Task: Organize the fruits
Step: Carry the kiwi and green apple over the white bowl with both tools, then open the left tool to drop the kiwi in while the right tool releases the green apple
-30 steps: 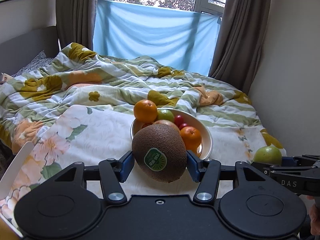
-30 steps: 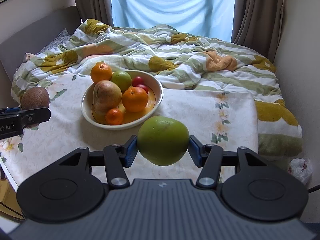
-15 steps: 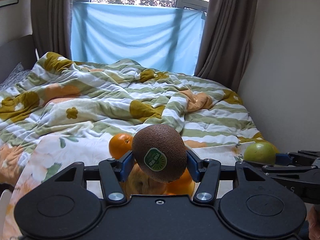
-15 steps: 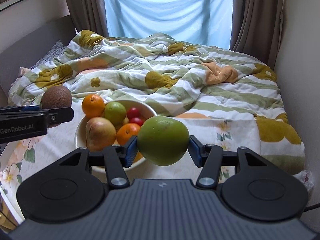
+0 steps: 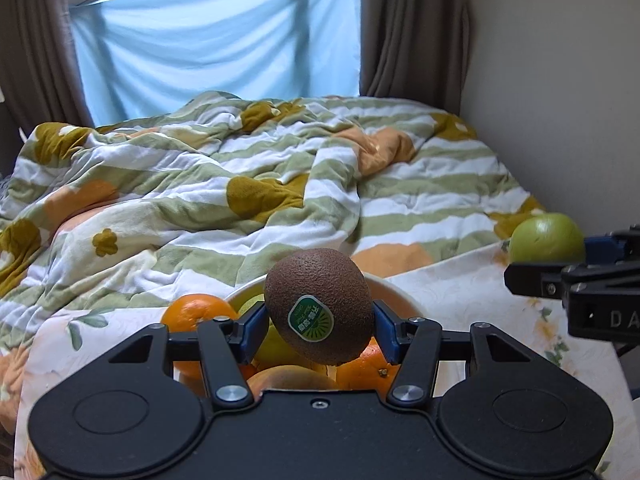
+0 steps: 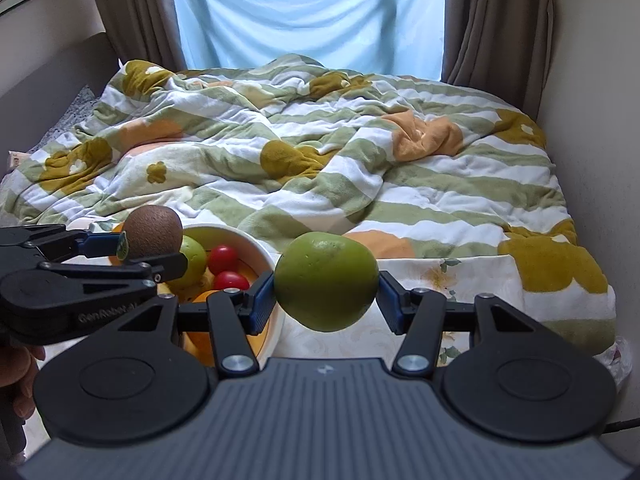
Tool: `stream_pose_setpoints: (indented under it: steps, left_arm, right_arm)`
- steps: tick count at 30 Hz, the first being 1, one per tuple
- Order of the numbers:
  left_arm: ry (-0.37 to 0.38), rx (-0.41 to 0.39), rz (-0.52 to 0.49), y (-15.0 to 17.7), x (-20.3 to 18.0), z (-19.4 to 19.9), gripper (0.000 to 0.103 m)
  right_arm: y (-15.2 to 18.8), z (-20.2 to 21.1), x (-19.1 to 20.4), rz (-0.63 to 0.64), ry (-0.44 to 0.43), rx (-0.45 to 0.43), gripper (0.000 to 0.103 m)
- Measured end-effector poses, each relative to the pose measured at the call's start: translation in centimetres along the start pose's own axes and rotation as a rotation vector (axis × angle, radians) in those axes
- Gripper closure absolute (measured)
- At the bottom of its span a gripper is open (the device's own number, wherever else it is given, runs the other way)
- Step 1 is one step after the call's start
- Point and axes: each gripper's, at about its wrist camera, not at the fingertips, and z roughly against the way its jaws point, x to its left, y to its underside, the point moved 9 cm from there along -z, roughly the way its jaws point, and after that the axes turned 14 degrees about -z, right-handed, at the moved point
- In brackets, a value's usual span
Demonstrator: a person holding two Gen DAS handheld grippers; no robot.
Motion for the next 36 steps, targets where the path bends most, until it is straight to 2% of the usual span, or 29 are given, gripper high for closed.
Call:
stream_pose_setpoints:
  steps: [9, 12, 16, 18, 22, 26, 28, 36]
  left_arm:
    - [0.022, 0.055, -0.032, 0.0, -0.2, -2.4, 0.043]
    - [0.027, 0.033, -0.037, -0.4, -0.2, -2.5, 0.041]
    - [0.022, 0.032, -0.051, -0.7, -0.2, -2.8, 0.02]
    - [0.028, 0.033, -0.044, -0.5, -0.2, -2.6, 0.013]
    - [0.013, 0.022, -0.016, 0.1, 0.3, -1.1, 0.007]
    - [0.025, -0.009, 0.059, 1.0, 0.8, 1.4, 0.006]
    - [0.024, -0.018, 0.087, 1.6, 1.0, 2.7, 0.0]
    - [-0.017, -0.019, 0.176, 4.4, 2.2, 7.5, 0.0]
  right_arm:
    - [-0.4, -2.0, -1.0, -0.03, 0.026, 0.031, 0.034]
    - [-0.6, -2.4, -1.2, -0.04, 0.027, 0.036, 0.034]
    - [-0.6, -2.6, -1.1, -0.045, 0.031, 0.04, 0.034]
    - [-0.6, -2.6, -1.1, -0.048, 0.028, 0.041, 0.034]
    - [-0.8, -2.5, -0.8, -0.044, 0.021, 0.039, 0.034]
    - [-0.9, -2.1, -0.3, -0.033, 0.011, 0.034, 0.034]
    - [-1.0, -1.8, 0.0, -0.028, 0.001, 0.031, 0.034]
    - [0.4, -0.8, 1.9, 0.005, -0.056, 0.049, 0.034]
